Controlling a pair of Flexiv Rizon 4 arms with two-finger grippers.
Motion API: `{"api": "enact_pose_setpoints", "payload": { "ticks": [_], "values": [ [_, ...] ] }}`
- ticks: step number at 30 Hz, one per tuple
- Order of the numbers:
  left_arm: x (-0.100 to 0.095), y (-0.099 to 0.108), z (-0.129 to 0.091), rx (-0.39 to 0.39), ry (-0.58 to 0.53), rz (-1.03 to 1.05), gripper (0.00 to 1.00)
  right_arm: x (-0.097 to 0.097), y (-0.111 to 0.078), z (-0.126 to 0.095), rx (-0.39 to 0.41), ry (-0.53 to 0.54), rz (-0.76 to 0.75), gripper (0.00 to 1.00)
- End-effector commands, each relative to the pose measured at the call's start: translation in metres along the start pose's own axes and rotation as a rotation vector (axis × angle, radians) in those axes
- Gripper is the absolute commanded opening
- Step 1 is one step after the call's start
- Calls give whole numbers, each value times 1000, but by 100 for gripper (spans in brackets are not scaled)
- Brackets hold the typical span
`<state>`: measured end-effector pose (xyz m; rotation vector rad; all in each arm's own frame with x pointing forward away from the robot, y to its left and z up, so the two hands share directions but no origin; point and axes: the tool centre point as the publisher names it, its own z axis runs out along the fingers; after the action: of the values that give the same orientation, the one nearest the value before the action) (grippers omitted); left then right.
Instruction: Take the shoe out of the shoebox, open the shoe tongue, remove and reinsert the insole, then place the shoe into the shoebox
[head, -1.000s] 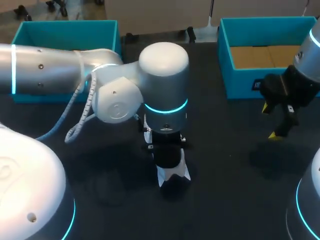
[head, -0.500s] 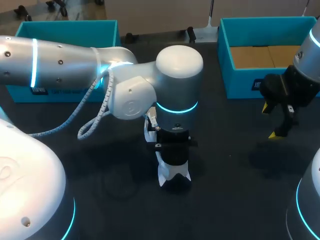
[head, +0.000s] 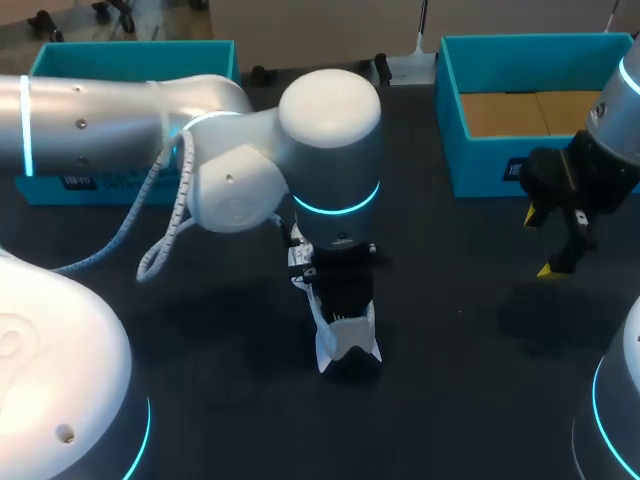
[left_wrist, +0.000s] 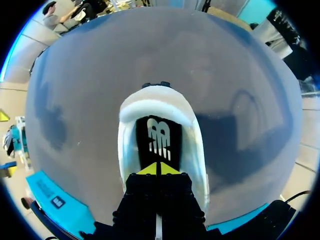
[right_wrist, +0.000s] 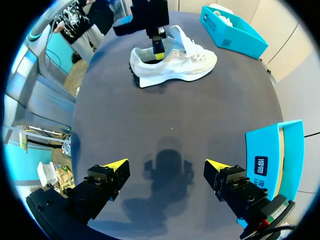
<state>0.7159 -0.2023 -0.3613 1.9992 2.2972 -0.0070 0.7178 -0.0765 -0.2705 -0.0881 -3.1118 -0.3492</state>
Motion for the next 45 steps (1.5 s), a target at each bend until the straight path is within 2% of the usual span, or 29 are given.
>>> {"api": "enact_pose_setpoints", "payload": {
  "ticks": [1,9,10,11,12,14,15,27,36,45],
  "values": [
    [1,0,-3,-13,5,-11,0,1,0,0,1,-1,1,100],
    [4,6,7,-18,56,-60,0,1,0,0,1,-1,1,100],
    [5,7,9,-15,55,-65,5,1,0,0,1,-1,1,100],
    [4,9,11,-10,57,-71,19,1,0,0,1,-1,1,100],
    [4,9,12,-12,64,-80,40,1,0,0,1,-1,1,100],
    [5,10,12,-6,64,-86,93,1,0,0,1,-1,1,100],
    [6,10,11,-6,66,-90,100,1,0,0,1,-1,1,100],
    [23,4,-3,13,47,-156,100,1,0,0,1,-1,1,100],
    [20,2,-10,12,29,-148,100,1,0,0,1,-1,1,100],
    [15,11,-19,24,19,-138,100,1,0,0,1,-1,1,100]
  ]
}}
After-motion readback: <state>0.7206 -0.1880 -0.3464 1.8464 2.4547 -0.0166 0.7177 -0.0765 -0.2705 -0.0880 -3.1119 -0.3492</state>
